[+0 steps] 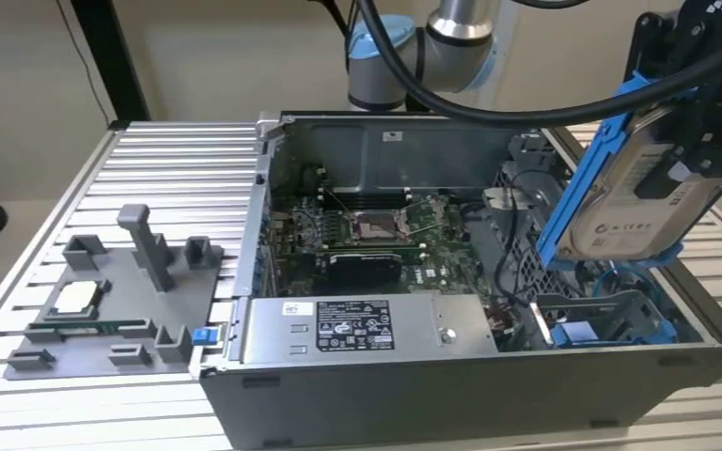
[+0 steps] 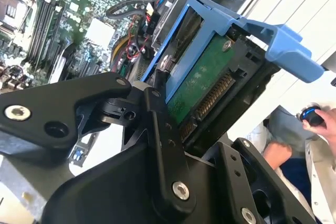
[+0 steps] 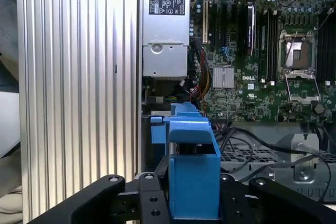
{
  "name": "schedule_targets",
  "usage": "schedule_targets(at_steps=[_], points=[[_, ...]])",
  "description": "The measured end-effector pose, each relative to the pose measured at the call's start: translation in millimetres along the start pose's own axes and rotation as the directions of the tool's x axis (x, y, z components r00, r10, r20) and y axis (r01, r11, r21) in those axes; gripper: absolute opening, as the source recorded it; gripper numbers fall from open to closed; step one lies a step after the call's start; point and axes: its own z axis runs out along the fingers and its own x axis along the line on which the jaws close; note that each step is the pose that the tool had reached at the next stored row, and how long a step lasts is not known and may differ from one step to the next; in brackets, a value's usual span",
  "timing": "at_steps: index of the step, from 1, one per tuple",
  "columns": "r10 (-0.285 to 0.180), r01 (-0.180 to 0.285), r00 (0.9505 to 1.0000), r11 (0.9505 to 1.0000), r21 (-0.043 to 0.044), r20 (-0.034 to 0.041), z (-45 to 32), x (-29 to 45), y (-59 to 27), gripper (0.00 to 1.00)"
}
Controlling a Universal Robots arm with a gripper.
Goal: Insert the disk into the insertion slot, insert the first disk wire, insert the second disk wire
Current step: 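Insert the disk into the insertion slot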
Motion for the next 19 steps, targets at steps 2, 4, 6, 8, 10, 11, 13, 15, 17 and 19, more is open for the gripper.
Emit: schedule_targets(at_steps=[2,4,6,8,10,11,13,15,17,19], points=[[0.0,0.0,1.0,1.0,0.0,-0.0001,0.7,0.0,0.0,0.0],[0.0,0.0,1.0,1.0,0.0,-0.0001,1.5,0.0,-0.1,0.0],[0.0,0.0,1.0,1.0,0.0,-0.0002,2.3,0.0,-0.1,0.0],[0.0,0.0,1.0,1.0,0.0,-0.0002,2.5,0.0,-0.1,0.0],[0.0,0.0,1.0,1.0,0.0,-0.0002,3.4,0.0,-0.1,0.0],[0.0,0.0,1.0,1.0,0.0,-0.0002,3.4,0.0,-0.1,0.0],[0.0,0.0,1.0,1.0,0.0,-0.0002,3.5,0.0,-0.1,0.0],[0.0,0.0,1.0,1.0,0.0,-0.0002,3.5,0.0,-0.1,0.0],[0.0,0.0,1.0,1.0,0.0,-0.0002,3.6,0.0,-0.2,0.0],[0.0,0.0,1.0,1.0,0.0,-0.0002,3.7,0.0,-0.2,0.0]])
